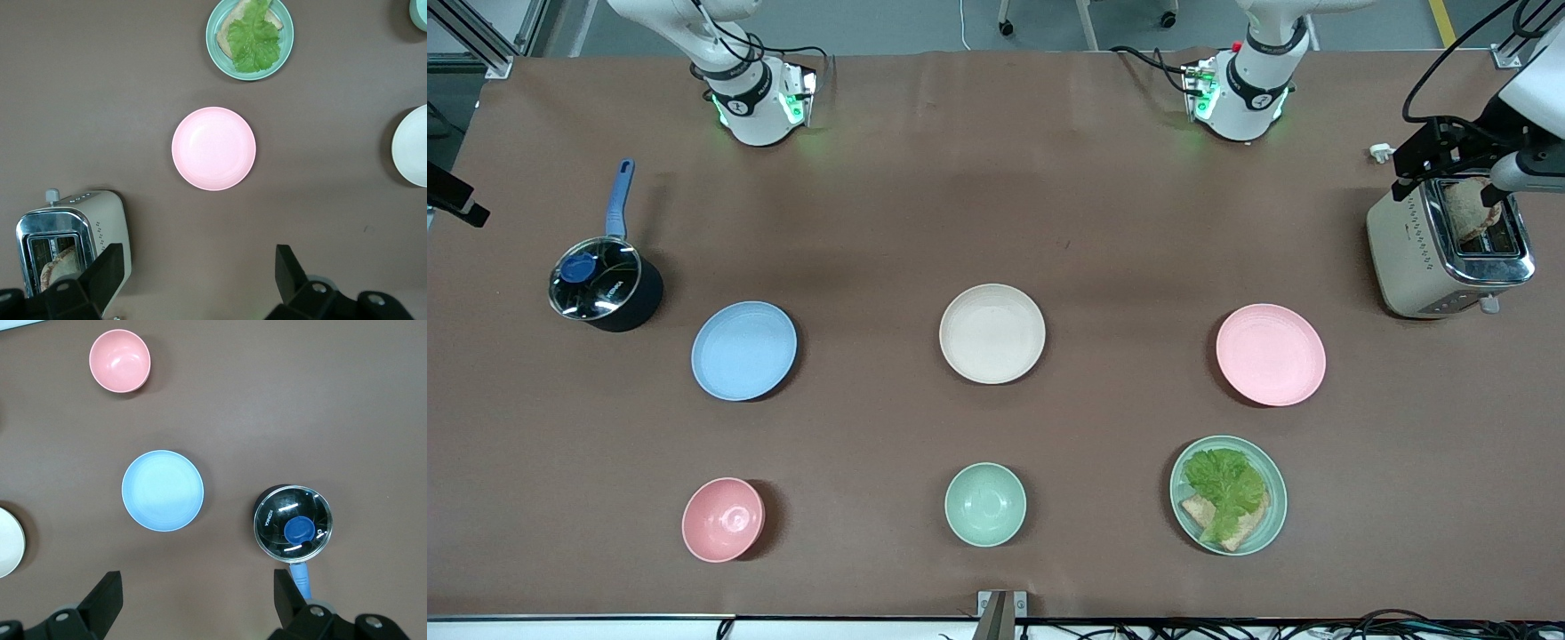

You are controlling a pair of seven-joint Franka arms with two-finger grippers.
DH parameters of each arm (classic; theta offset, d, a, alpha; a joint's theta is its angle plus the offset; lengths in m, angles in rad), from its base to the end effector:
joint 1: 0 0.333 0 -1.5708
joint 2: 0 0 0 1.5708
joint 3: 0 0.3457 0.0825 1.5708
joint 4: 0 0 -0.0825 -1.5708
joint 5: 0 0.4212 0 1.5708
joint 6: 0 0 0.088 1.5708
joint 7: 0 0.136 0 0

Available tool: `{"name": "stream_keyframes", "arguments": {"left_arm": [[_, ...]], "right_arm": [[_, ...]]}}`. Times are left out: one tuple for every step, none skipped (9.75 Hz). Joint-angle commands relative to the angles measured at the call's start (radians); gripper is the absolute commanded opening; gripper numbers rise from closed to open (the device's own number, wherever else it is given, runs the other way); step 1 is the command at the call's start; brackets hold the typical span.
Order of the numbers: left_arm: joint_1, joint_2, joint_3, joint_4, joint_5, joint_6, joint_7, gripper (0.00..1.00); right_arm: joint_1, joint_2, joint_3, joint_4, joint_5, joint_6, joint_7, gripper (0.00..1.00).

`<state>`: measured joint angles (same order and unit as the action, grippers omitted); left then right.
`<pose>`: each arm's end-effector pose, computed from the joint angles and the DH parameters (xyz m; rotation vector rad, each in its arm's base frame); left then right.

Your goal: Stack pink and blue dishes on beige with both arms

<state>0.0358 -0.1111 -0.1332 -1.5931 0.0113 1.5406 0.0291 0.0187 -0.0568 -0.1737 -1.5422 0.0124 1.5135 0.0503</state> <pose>0.5491 -0.0567 0.6741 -3.1101 0.1953 -0.0911 0.5604 -0.0890 0.6670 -3.1043 0.3182 -0.0443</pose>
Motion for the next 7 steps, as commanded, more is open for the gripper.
{"name": "stream_keyframes", "arguments": {"left_arm": [[0.024, 0.039, 0.003, 0.018, 0.016, -0.022, 0.021, 1.0], [0.048, 0.075, 0.003, 0.053, 0.021, -0.022, 0.035, 1.0], [0.064, 0.134, 0.003, 0.08, 0.028, -0.022, 0.092, 1.0], [0.093, 0.168, 0.003, 0.067, 0.026, -0.005, 0.125, 1.0], [0.117, 0.212, 0.001, 0.044, 0.018, 0.056, 0.138, 1.0], [0.127, 0.228, 0.001, -0.028, 0.021, 0.143, 0.147, 1.0], [0.13, 0.24, 0.001, -0.122, 0.016, 0.274, 0.147, 1.0]], "right_arm": [[-0.008, 0.0, 0.002, 0.004, 0.012, -0.009, -0.01, 1.0], [-0.008, 0.002, 0.002, 0.004, 0.012, -0.009, -0.01, 1.0], [-0.008, 0.002, 0.002, 0.004, 0.012, -0.01, -0.01, 1.0], [-0.006, 0.003, 0.002, 0.001, 0.012, -0.01, -0.012, 1.0], [-0.006, 0.027, 0.002, 0.005, 0.012, -0.009, -0.013, 1.0], [0.001, 0.069, 0.003, 0.004, 0.012, 0.0, -0.014, 1.0], [0.018, 0.142, 0.003, 0.001, 0.026, 0.007, -0.014, 1.0]]}}
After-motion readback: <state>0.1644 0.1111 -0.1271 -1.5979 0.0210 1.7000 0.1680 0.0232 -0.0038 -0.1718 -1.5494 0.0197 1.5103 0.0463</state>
